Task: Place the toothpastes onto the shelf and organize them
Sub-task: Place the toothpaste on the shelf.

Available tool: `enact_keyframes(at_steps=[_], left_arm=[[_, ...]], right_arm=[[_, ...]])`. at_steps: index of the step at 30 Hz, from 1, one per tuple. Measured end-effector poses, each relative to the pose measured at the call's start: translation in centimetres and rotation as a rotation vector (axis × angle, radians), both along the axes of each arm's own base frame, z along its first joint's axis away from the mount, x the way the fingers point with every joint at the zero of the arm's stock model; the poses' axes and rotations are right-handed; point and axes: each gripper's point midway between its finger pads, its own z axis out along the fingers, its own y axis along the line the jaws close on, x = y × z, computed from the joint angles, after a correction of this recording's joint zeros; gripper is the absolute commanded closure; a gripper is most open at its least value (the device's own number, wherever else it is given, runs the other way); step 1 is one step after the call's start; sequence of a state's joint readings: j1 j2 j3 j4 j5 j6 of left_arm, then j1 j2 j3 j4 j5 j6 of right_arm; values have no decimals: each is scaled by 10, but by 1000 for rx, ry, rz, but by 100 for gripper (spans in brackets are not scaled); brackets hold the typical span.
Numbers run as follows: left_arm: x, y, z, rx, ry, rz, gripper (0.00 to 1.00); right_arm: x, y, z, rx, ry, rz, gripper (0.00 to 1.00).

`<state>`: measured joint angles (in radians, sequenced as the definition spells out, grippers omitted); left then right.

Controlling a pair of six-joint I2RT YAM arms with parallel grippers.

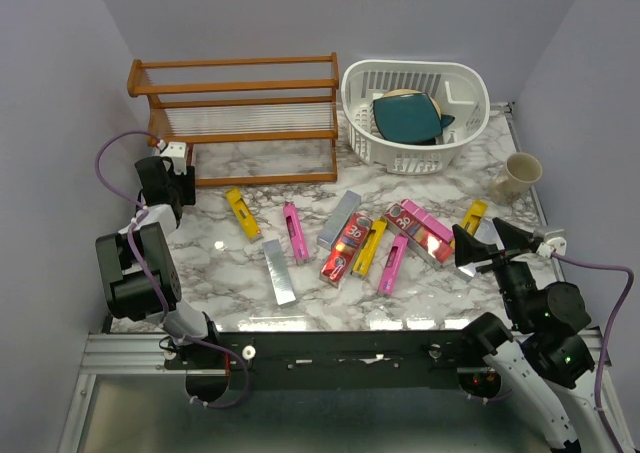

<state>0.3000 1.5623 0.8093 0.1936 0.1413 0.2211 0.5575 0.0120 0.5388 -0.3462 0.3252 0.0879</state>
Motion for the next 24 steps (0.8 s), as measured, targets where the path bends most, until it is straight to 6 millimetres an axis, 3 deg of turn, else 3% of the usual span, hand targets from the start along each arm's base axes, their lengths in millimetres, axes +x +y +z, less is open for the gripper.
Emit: enact_keyframes(at_steps=[5, 11, 24], left_arm=[[-1, 5, -16, 5, 41, 11, 32], [-2, 10, -16, 24, 45, 25, 25], [2, 23, -13, 60, 32, 84, 27]], right_arm=[[0, -1, 0, -3, -1, -3, 0], [0, -1, 0, -9, -2, -4, 0], [0, -1, 0, -10, -2, -5, 0]])
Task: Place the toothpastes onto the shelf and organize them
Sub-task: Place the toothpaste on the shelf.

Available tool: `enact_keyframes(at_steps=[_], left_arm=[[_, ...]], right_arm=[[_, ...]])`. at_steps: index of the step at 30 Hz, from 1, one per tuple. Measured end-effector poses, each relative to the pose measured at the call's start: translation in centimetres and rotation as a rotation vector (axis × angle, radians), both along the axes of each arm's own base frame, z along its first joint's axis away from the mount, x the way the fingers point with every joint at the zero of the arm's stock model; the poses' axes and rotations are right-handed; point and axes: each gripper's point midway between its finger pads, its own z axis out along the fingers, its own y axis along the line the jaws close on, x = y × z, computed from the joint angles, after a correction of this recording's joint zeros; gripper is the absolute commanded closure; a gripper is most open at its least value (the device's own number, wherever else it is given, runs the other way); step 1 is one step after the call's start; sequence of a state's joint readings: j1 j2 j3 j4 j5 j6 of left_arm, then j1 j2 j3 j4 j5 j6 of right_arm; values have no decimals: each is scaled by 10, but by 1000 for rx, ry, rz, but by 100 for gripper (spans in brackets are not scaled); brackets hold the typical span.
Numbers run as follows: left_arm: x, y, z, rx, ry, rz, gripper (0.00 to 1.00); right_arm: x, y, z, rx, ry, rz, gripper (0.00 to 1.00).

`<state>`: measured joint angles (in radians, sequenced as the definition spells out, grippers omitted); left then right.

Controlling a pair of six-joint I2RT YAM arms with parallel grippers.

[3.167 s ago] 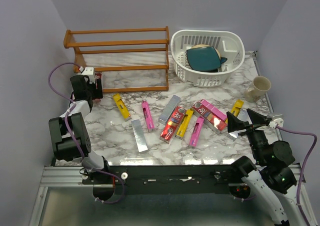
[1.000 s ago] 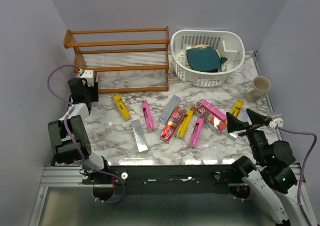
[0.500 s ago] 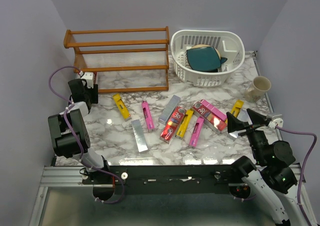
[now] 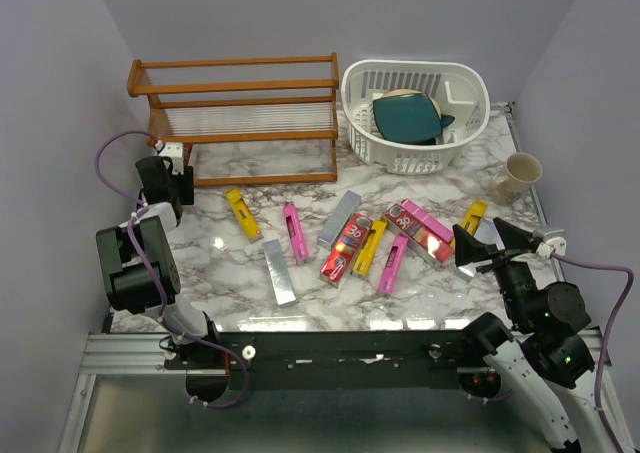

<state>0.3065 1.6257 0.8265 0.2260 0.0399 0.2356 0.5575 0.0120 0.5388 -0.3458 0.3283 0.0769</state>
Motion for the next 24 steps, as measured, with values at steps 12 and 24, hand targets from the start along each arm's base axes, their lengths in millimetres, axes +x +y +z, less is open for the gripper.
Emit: enact_keyframes(at_steps=[12, 24], left_arm=[[3, 0, 2, -35, -18, 29, 33], [6, -1, 2, -60, -25, 46, 32]], right_arm=[[0, 0, 0, 0, 0, 0, 0], [0, 0, 0, 0, 0, 0, 0]])
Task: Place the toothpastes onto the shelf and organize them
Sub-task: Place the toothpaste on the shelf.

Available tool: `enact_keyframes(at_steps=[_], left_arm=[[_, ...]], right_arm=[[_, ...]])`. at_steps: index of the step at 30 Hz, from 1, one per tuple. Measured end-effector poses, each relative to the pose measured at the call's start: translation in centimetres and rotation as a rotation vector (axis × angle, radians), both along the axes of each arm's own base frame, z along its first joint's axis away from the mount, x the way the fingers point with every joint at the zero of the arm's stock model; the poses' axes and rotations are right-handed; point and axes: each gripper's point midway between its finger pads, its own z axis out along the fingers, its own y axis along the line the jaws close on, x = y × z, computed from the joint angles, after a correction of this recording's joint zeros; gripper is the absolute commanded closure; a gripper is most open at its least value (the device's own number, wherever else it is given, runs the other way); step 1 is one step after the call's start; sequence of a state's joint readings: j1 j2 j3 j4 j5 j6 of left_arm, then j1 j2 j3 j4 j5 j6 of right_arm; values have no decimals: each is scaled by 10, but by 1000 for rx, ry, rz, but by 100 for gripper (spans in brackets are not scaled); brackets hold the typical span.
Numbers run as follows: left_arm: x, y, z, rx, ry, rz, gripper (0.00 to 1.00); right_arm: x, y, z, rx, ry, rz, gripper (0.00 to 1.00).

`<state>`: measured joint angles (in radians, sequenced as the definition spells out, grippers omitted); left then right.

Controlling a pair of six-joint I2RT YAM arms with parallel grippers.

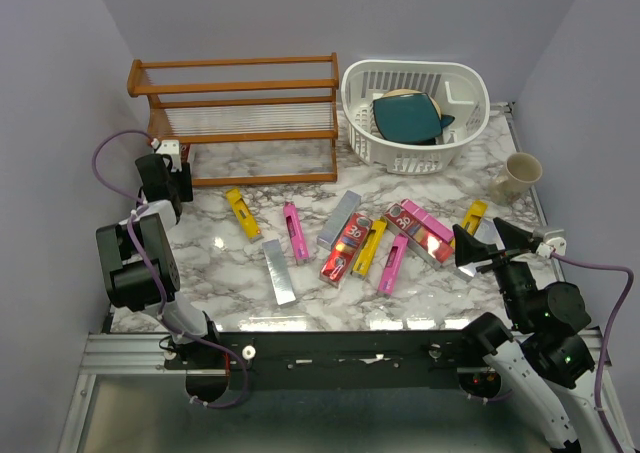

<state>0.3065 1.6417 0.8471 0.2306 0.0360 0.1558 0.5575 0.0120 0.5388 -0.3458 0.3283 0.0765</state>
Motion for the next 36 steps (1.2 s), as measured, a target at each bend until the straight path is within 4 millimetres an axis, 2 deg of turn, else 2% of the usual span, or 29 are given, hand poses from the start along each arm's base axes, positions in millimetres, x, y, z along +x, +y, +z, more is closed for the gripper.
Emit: enact_keyframes(at_steps=[5, 15, 19, 22, 27, 32, 36], left_arm=[[3, 1, 2, -2, -6, 2, 31], [7, 2, 4, 0, -14, 3, 22], [10, 3, 7, 1, -26, 5, 13], [10, 3, 8, 0, -26, 6, 2], [8, 3, 10, 2, -31, 9, 1], [-1, 5, 27, 23, -66, 39, 1], [-16, 4, 58, 44, -129, 83, 1]], right_arm=[[0, 0, 0, -1, 0, 0, 0], [0, 0, 0, -7, -2, -1, 0], [0, 0, 0, -9, -2, -2, 0], [0, 0, 0, -10, -2, -2, 0], [0, 0, 0, -10, -2, -1, 0], [0, 0, 0, -9, -2, -1, 0], [0, 0, 0, -7, -2, 0, 0]])
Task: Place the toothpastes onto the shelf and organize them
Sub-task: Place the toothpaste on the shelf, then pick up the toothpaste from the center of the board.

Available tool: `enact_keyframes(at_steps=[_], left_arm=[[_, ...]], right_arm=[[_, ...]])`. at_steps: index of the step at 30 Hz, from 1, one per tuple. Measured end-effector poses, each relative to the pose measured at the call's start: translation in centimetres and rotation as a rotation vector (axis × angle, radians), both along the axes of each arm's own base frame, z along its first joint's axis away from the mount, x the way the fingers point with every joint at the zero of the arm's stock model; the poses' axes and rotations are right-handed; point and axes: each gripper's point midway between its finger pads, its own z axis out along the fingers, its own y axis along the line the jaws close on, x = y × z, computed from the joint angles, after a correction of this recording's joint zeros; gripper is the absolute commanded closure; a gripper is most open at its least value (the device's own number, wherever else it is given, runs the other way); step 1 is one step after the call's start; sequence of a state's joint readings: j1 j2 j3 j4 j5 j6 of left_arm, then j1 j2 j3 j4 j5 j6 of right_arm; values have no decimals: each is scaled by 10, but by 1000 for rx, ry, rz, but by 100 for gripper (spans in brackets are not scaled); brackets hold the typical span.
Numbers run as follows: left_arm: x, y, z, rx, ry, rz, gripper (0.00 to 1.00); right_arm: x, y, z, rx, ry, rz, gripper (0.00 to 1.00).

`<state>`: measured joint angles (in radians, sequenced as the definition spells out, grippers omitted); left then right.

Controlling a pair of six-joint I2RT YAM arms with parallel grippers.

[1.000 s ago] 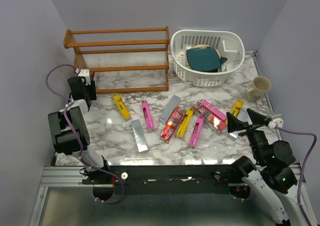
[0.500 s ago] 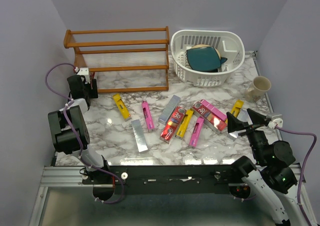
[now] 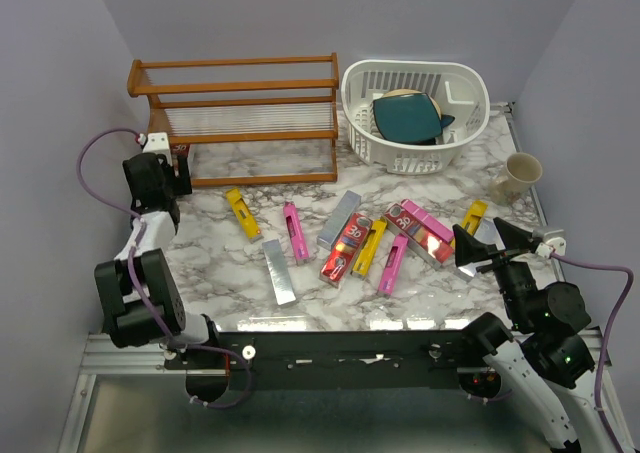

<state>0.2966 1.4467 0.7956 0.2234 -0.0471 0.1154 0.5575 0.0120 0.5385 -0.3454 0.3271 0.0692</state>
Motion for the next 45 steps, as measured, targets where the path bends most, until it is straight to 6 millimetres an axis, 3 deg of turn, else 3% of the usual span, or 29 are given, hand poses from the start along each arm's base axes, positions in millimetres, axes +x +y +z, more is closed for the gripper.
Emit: enact_keyframes(at_steps=[5, 9, 12, 17, 22, 25, 31, 36, 41, 45], left_arm=[[-8, -26, 53, 30, -113, -5, 1], [-11, -81, 87, 29, -169, -101, 1], [-17, -120, 97, -2, -173, -176, 1], [-39, -188, 95, -78, -142, -307, 1], [-71, -266, 83, -181, -92, -467, 1], [-105, -322, 68, -222, -38, -585, 1], [-171, -389, 37, -227, 45, -699, 1], [-221, -418, -9, -141, 152, -681, 1], [-244, -432, -34, -63, 196, -603, 1], [-250, -436, -47, -66, 216, -558, 1]], right_arm=[[0, 0, 0, 4, 1, 1, 0], [0, 1, 0, 8, 2, 6, 0], [-1, 2, 0, 8, 2, 9, 0], [-1, 2, 0, 6, 2, 14, 0], [-1, 2, 0, 7, 2, 13, 0], [-1, 2, 0, 6, 1, 13, 0], [0, 1, 0, 6, 3, 5, 0], [0, -1, 0, 1, 1, -4, 0], [0, -1, 0, -6, -1, -6, 0], [0, -2, 0, -9, -1, -13, 0]])
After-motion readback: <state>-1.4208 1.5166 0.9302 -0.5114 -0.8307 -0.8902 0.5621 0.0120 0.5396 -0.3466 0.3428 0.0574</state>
